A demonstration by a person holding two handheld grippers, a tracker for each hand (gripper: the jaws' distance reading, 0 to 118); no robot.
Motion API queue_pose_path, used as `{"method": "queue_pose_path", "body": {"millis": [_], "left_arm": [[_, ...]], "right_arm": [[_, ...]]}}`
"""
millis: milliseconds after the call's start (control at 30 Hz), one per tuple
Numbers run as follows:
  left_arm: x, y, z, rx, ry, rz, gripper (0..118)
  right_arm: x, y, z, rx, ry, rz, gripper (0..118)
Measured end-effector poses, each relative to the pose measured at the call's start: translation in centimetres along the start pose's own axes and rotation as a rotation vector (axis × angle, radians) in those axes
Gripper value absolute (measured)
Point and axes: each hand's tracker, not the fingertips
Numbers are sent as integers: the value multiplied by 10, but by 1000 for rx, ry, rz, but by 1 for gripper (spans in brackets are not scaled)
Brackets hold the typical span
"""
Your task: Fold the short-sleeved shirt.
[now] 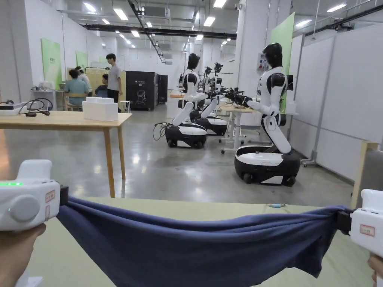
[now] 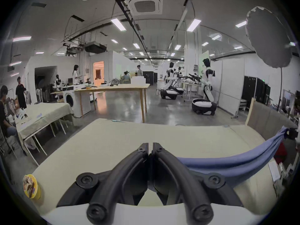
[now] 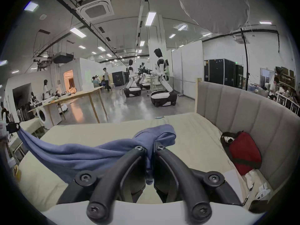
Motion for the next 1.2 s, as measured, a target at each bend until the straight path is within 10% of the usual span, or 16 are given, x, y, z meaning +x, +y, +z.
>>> {"method": "queue_pose_path", "body": {"millis": [300, 600, 700, 900, 1000, 1067, 1133, 1200], "left_arm": [[-27, -169, 99, -246, -93, -73, 1], [-38, -262, 122, -466, -43, -27, 14], [-14, -233, 154, -325, -59, -75, 107], [54, -207, 194, -58, -124, -136, 111], [60, -213, 184, -21, -116, -104, 102], [59, -215, 183, -31, -116, -100, 0], [53, -208, 183, 17, 50, -167, 0], [30, -198, 182, -89, -88, -111, 0]], "right_arm": [[31, -164, 86, -227, 86, 224, 8], [55, -253, 107, -370, 59, 113, 12], [30, -215, 134, -234, 70, 177, 84], [-63, -156, 178, 32, 259, 73, 109], [-101, -156, 176, 75, 265, 53, 92], [-121, -159, 170, 103, 233, 70, 1], [-133, -161, 167, 116, 207, 98, 0], [-138, -162, 163, 87, 278, 81, 1]]}}
